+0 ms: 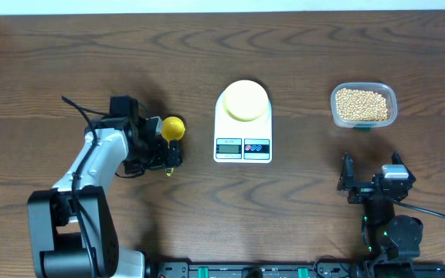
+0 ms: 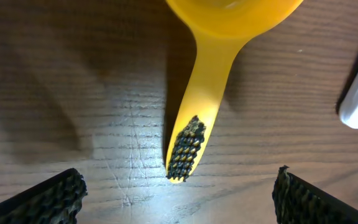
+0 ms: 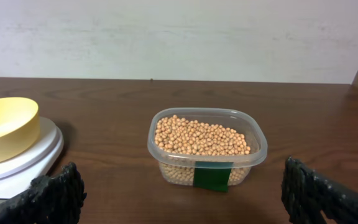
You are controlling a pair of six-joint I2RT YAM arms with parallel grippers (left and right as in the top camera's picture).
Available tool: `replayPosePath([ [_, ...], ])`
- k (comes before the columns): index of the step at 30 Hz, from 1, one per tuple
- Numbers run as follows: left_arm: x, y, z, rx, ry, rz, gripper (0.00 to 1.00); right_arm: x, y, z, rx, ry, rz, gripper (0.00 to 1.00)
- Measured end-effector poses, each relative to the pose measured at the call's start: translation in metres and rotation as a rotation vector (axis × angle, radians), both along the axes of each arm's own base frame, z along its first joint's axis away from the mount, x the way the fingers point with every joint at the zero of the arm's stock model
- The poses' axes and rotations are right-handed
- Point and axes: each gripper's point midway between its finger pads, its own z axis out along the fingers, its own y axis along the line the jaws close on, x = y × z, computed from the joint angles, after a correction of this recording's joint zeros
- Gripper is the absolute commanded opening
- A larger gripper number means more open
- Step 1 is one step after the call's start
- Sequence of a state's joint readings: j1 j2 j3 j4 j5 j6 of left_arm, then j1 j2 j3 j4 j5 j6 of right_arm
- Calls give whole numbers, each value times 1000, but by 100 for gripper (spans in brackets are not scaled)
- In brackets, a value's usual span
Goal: Scoop item into bowl and weigh 50g on scale
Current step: 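Reach the left gripper down to the yellow scoop handle and grasp it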
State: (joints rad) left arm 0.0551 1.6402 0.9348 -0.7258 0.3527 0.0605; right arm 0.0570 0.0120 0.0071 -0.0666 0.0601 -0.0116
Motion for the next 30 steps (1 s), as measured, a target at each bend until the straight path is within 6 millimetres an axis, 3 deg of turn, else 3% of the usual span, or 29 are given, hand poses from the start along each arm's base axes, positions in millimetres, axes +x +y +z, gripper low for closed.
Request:
replayPosePath([
  [3,4,0,-9,2,-38,-4,97,0,0,0,0,0,0,99],
  [8,22,-2,-6,-4,-128,-45,93,0,0,0,0,0,0,99],
  [15,36,-20,-3,15,-201,-109,88,0,0,0,0,0,0,99],
  [23,37,-19,-4,20,-195,-85,86,0,0,0,0,0,0,99],
  [26,37,-24,-17,-13,-158,-88,86,0,0,0,0,0,0,99],
  [30,41,-30,-18,-48,-163,-93,71,0,0,0,0,0,0,99],
])
